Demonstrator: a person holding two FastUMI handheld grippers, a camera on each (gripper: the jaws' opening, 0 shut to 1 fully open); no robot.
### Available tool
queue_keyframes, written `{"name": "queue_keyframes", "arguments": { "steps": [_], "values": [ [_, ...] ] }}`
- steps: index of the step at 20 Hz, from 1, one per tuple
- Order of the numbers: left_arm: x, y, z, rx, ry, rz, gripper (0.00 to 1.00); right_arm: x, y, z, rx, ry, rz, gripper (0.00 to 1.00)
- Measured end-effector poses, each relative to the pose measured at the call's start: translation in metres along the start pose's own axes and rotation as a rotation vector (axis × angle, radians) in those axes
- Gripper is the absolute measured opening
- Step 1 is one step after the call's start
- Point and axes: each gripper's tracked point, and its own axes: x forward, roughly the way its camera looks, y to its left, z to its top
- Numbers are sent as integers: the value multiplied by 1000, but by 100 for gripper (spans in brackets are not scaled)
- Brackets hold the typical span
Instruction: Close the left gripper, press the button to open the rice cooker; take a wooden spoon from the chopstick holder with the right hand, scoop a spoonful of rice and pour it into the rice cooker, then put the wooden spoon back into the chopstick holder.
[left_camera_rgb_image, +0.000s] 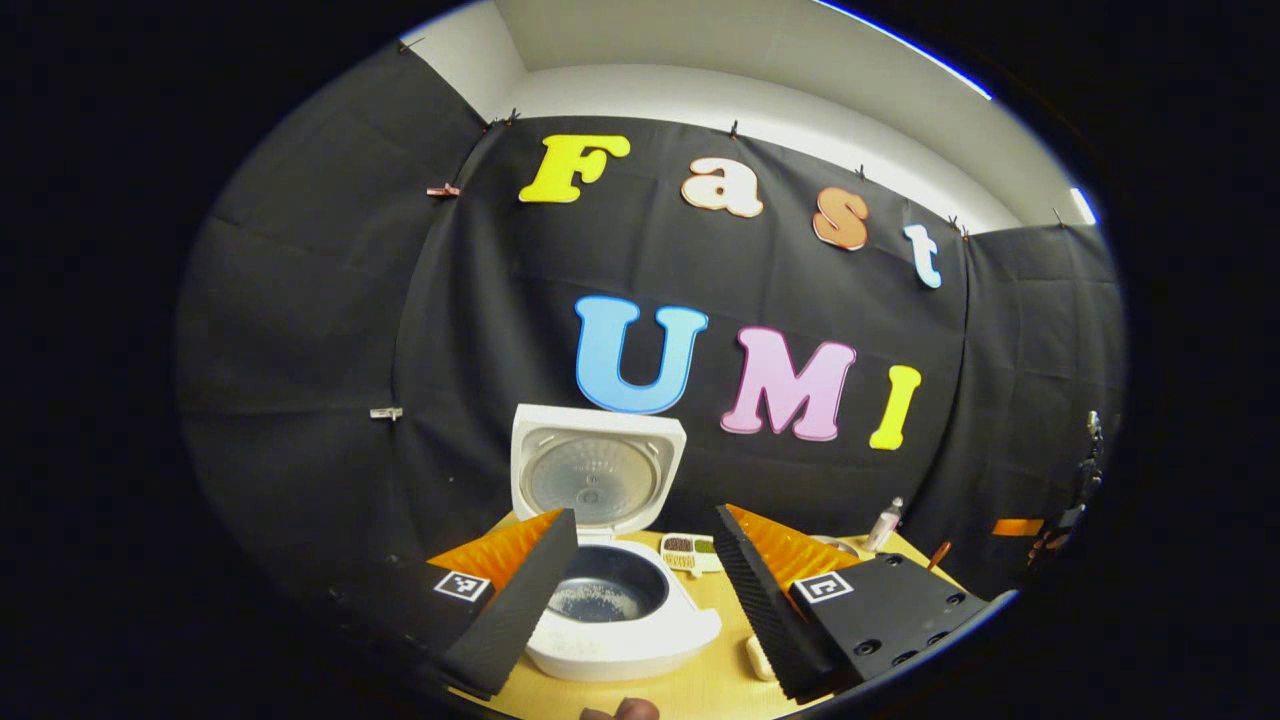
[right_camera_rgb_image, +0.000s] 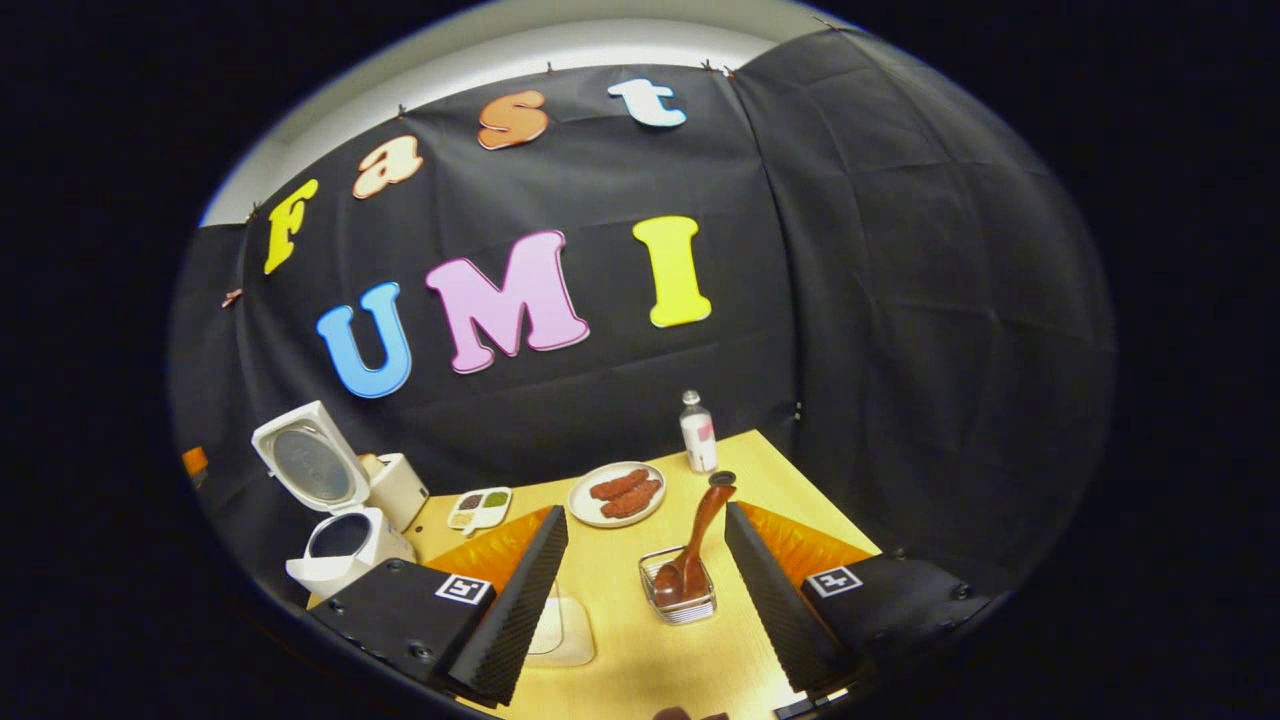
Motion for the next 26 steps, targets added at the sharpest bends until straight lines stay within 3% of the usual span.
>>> {"name": "queue_keyframes", "arguments": {
  "steps": [6,11,15,21,26],
  "values": [
    [72,16,67,37,-110,23,95,-41,54,27,-72,-68,70,98],
    [145,16,79,73,-95,13,95,-60,83,14,-117,-86,84,98],
    [209,30,65,104,-44,62,95,-70,89,4,-175,-78,78,98],
    [299,58,13,134,77,122,95,-84,65,-1,-262,-74,-7,99],
    [328,68,-14,162,122,154,96,-96,48,-10,-282,-49,-61,99]
  ]
}}
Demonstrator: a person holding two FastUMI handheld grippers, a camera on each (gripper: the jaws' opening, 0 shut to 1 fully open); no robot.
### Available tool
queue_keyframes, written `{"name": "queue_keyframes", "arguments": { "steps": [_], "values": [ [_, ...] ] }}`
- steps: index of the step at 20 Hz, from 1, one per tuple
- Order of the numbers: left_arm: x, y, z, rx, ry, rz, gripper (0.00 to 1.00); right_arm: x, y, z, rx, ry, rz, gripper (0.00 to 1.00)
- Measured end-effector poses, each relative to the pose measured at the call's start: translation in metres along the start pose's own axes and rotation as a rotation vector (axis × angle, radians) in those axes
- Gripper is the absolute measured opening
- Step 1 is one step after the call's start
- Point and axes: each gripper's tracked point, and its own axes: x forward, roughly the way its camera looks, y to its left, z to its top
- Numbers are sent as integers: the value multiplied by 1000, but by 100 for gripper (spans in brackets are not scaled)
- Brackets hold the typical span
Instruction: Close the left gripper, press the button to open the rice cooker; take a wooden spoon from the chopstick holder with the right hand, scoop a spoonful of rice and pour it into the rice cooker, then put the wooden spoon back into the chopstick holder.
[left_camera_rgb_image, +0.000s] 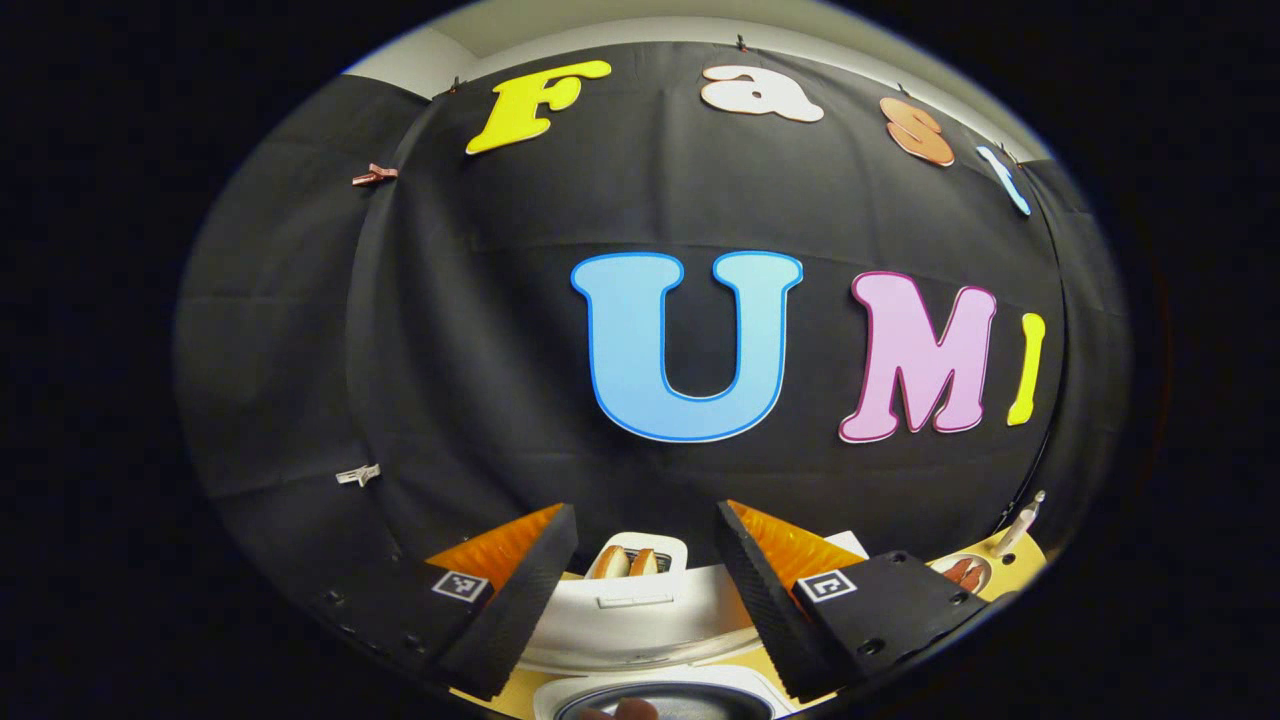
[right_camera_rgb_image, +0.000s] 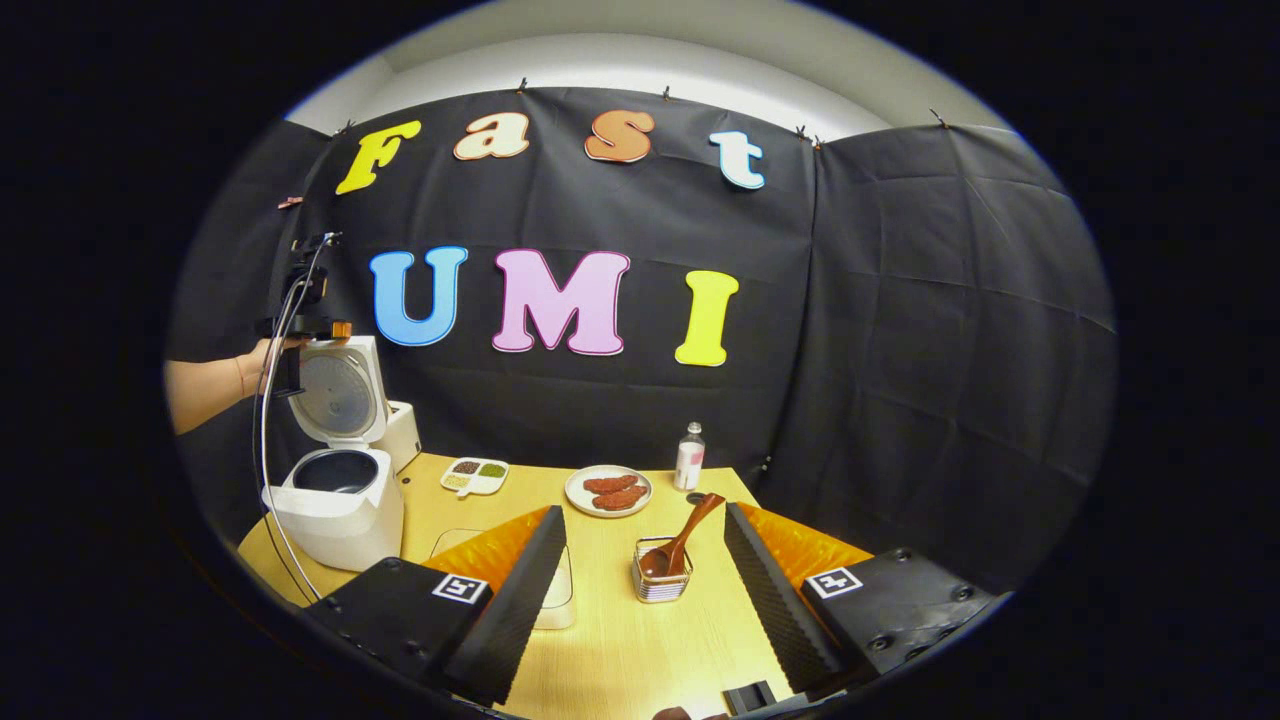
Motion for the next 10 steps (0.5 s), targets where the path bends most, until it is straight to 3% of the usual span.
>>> {"name": "queue_keyframes", "arguments": {
  "steps": [4,10],
  "values": [
    [-12,-4,-6,-14,30,5,98,-5,-6,-5,-11,17,-6,99],
    [-85,-21,-40,-29,104,-25,99,-3,2,6,-1,-1,39,99]
  ]
}}
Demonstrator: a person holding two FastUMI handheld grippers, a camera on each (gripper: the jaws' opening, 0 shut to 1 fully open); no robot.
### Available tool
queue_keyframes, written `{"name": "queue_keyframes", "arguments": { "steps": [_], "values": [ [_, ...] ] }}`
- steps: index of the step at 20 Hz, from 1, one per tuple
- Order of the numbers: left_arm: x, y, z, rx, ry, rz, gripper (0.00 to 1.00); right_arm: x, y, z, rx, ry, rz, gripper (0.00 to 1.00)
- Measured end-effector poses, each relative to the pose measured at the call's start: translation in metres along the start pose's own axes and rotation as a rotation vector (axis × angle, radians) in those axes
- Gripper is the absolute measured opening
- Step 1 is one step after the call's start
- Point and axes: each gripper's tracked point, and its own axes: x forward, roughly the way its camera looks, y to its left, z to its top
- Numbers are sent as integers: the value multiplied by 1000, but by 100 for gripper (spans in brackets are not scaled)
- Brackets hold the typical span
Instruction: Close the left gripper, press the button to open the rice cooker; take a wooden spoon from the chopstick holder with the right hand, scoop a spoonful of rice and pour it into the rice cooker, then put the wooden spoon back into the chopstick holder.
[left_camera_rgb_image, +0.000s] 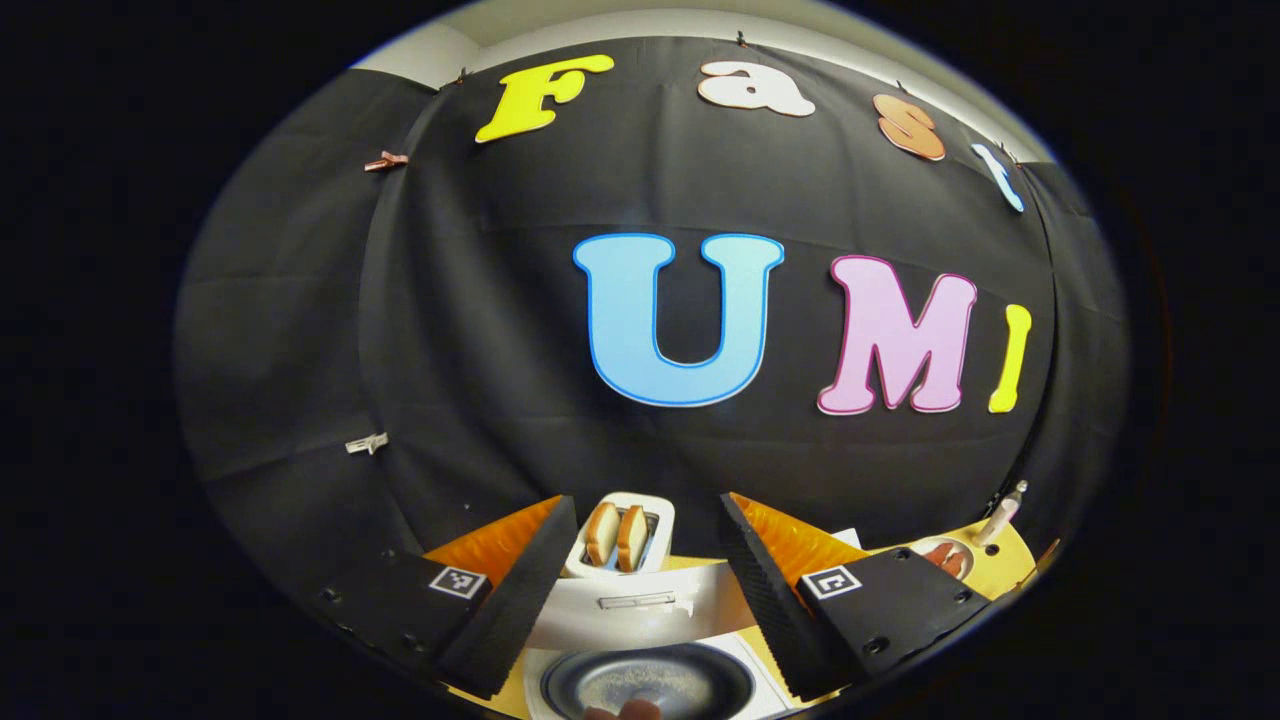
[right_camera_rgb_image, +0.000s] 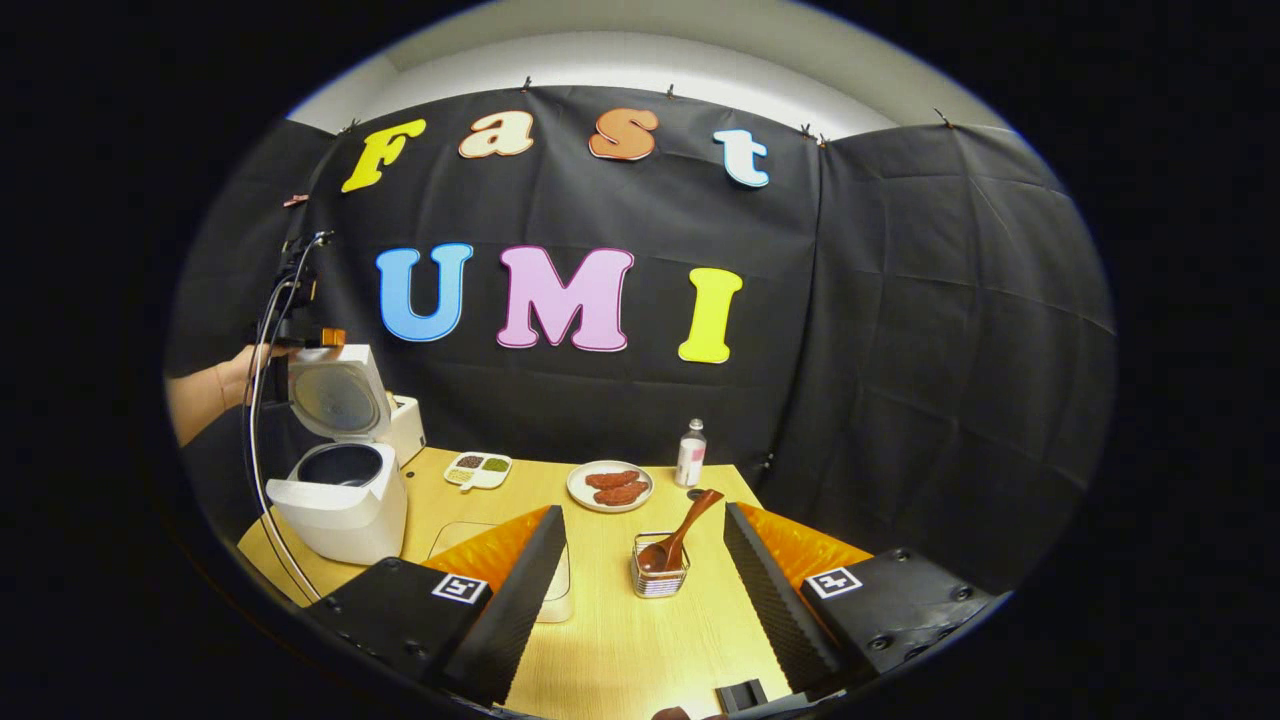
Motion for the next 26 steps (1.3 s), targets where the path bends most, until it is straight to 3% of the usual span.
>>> {"name": "queue_keyframes", "arguments": {
  "steps": [8,26],
  "values": [
    [-65,-15,-87,-29,105,-19,97,1,9,7,-10,-10,54,99],
    [-79,-17,-191,11,294,7,98,-17,11,-8,-4,28,54,99]
  ]
}}
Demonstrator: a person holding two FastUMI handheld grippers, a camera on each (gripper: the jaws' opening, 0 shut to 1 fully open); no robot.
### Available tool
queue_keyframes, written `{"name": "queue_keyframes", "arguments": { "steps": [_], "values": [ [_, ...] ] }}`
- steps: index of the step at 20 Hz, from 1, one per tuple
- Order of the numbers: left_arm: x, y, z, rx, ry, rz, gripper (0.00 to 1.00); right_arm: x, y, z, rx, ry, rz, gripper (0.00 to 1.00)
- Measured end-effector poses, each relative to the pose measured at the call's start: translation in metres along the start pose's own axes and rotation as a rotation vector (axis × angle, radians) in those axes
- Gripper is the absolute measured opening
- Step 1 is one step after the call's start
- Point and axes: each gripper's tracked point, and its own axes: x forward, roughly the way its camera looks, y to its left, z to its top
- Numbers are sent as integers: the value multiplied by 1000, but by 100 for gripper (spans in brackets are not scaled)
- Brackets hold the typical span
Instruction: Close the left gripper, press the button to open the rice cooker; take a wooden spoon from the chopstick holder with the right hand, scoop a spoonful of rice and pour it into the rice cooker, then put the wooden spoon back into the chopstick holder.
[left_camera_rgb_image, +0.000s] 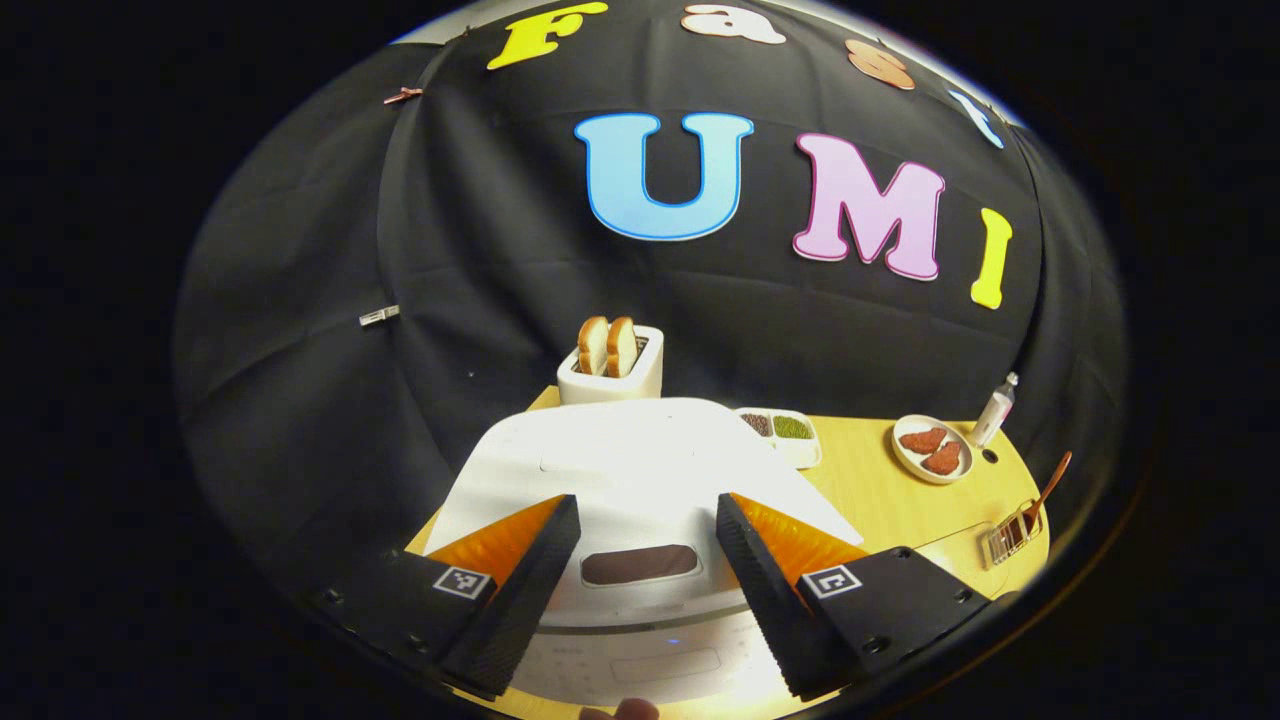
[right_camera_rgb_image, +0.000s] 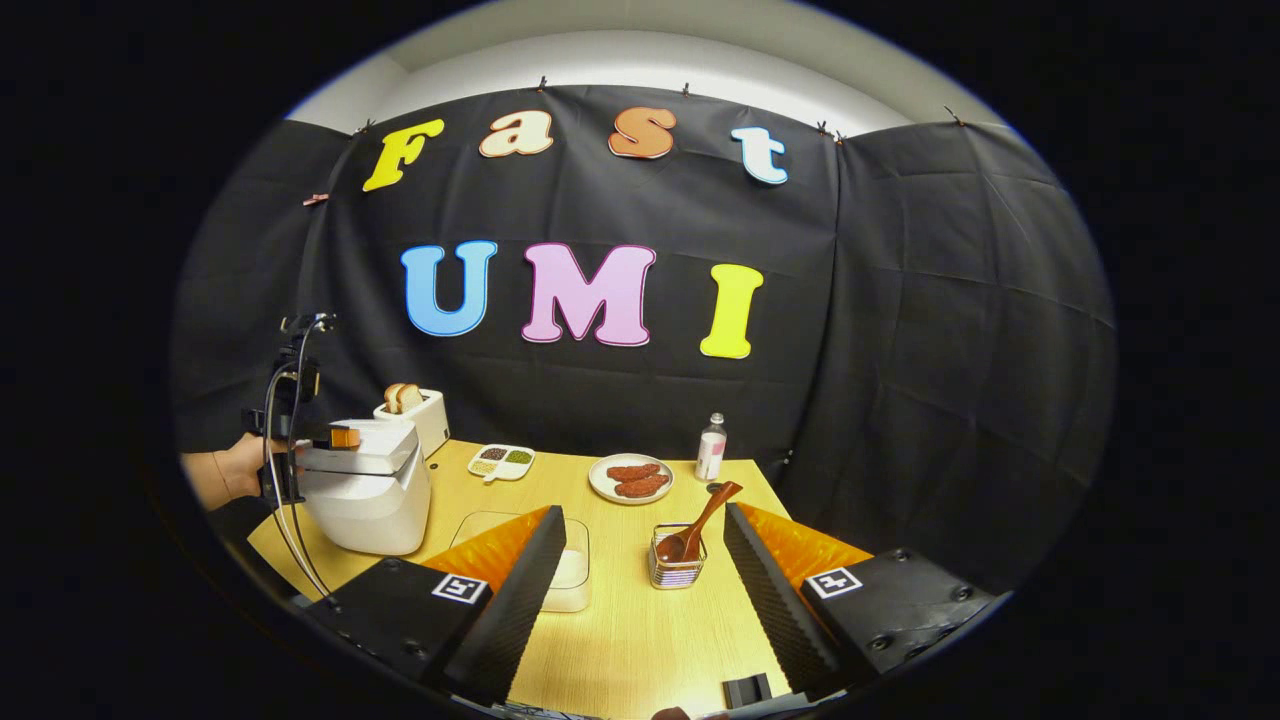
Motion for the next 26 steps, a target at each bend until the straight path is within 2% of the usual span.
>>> {"name": "queue_keyframes", "arguments": {
  "steps": [3,15,26],
  "values": [
    [5,-2,-22,7,50,1,98,1,1,-1,7,5,0,99],
    [8,1,-29,23,50,-14,99,6,12,1,18,6,13,99],
    [-9,10,-7,-13,-49,-34,94,3,24,10,11,-16,32,99]
  ]
}}
